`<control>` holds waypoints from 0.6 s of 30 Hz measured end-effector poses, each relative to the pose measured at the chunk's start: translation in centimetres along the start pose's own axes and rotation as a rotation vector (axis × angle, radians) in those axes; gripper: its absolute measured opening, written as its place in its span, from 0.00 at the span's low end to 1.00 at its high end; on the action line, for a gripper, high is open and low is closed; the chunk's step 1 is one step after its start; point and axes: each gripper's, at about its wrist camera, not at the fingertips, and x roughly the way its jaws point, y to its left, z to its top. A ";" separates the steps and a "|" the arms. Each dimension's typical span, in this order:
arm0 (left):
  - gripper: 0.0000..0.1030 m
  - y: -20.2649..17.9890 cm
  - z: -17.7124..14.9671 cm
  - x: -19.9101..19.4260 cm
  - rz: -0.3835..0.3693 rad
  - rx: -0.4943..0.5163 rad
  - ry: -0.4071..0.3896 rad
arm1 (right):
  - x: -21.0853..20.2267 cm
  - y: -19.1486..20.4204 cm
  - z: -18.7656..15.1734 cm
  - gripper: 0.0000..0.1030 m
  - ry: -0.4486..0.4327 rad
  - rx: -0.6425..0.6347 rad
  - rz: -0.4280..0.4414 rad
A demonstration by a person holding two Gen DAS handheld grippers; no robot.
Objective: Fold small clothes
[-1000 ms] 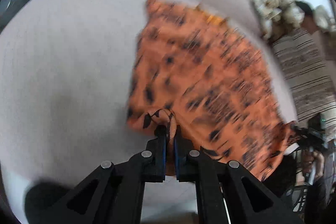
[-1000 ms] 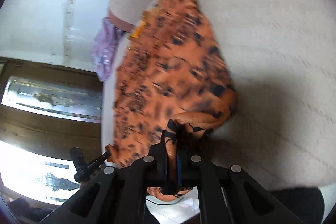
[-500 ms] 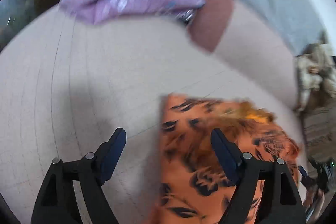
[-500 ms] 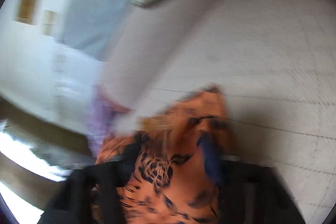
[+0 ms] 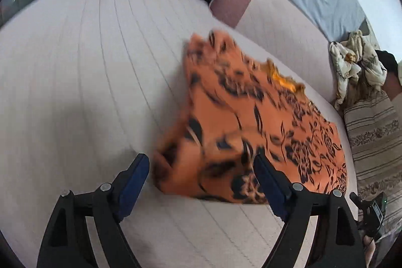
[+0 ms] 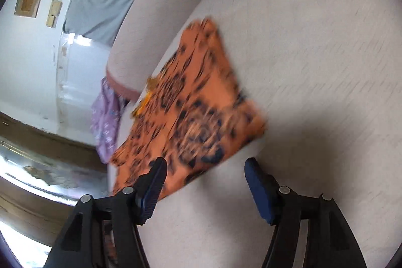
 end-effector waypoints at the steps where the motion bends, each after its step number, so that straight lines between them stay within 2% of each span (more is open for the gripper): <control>1: 0.84 -0.2 -0.2 0.3 0.024 -0.012 -0.020 | 0.8 0.5 0.0 0.66 0.004 0.001 -0.004; 3: 0.86 -0.8 -0.5 0.7 0.078 -0.023 -0.085 | 2.1 0.7 0.5 0.67 -0.001 0.043 0.004; 5: 0.89 -1.2 -0.3 1.1 0.109 -0.050 -0.098 | 3.0 0.5 1.3 0.69 -0.036 0.139 -0.002; 6: 0.92 -1.4 -0.2 1.3 0.115 -0.065 -0.107 | 3.3 0.6 1.6 0.75 -0.053 0.172 0.008; 9: 0.92 -1.2 0.8 1.8 0.132 -0.123 -0.096 | 3.9 1.0 2.4 0.75 -0.094 0.234 -0.009; 11: 0.71 -1.3 1.5 2.2 0.145 -0.122 -0.076 | 4.0 1.0 2.6 0.75 -0.111 0.258 -0.021; 12: 0.36 -1.4 1.7 2.5 0.173 -0.114 -0.061 | 4.1 1.1 2.7 0.66 -0.113 0.251 -0.032; 13: 0.22 -1.2 1.9 2.9 0.184 -0.108 -0.041 | 4.4 1.1 2.9 0.35 -0.110 0.249 -0.049; 14: 0.20 -1.0 2.2 3.0 0.164 -0.112 -0.025 | 5.2 1.3 3.0 0.19 -0.100 0.254 -0.059; 16: 0.15 -1.2 3.1 2.6 0.150 -0.105 -0.009 | 6.3 1.5 3.4 0.15 -0.073 0.239 -0.075; 18: 0.14 -1.9 4.0 1.5 0.140 -0.080 -0.033 | 5.6 2.4 4.0 0.13 -0.076 0.185 -0.078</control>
